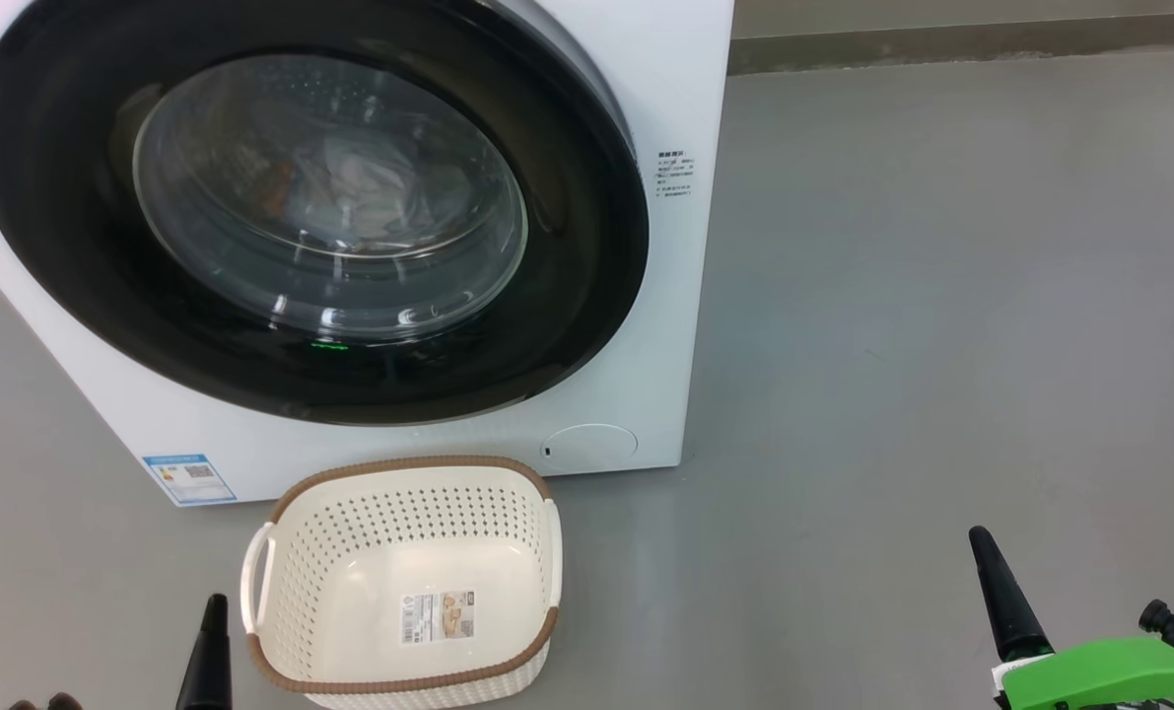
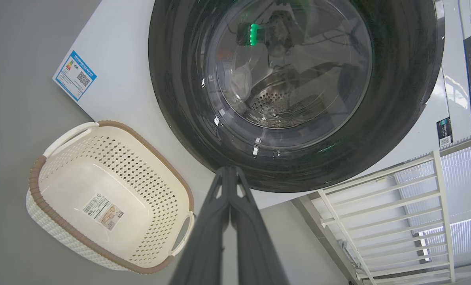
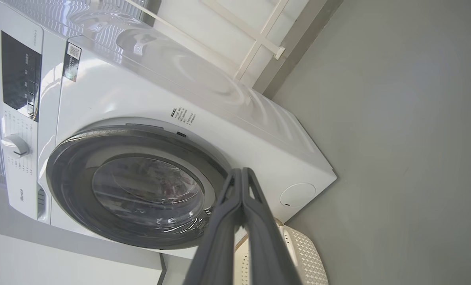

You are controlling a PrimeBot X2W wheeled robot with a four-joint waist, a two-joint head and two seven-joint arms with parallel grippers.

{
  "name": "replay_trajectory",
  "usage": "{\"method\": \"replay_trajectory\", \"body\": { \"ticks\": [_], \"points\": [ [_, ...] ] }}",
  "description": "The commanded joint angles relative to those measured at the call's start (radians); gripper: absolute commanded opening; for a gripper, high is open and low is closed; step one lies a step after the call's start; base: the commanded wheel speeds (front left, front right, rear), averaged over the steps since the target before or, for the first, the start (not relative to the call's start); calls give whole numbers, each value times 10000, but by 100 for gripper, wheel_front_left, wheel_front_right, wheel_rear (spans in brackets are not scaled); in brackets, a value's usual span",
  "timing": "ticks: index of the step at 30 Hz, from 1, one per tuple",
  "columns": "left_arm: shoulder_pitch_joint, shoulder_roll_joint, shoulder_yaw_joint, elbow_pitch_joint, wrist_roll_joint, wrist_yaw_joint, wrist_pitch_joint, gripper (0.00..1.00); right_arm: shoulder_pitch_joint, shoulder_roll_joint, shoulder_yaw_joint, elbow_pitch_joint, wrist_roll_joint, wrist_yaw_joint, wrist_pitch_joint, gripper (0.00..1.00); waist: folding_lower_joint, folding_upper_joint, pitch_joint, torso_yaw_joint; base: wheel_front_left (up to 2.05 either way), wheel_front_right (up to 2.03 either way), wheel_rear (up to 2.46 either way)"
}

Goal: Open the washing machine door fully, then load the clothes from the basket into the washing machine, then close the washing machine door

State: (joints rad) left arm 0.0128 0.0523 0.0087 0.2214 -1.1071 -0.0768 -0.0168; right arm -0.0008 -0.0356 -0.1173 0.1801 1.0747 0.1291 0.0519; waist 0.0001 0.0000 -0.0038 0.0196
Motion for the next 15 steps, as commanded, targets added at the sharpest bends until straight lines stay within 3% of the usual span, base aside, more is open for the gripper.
{"method": "replay_trajectory", "body": {
  "ticks": [1, 15],
  "points": [
    [-482, 101, 310, -189, -311, -191, 93, 0, -470, -108, 89, -184, 395, 14, 52, 0, -1, 0, 3, -8, 0, 0, 0],
    [-718, 62, 554, -49, -1831, -303, 487, 0, -665, -121, 71, 85, 1996, 15, 234, 0, -1, 0, 24, -69, 0, 0, 0]
  ]
}}
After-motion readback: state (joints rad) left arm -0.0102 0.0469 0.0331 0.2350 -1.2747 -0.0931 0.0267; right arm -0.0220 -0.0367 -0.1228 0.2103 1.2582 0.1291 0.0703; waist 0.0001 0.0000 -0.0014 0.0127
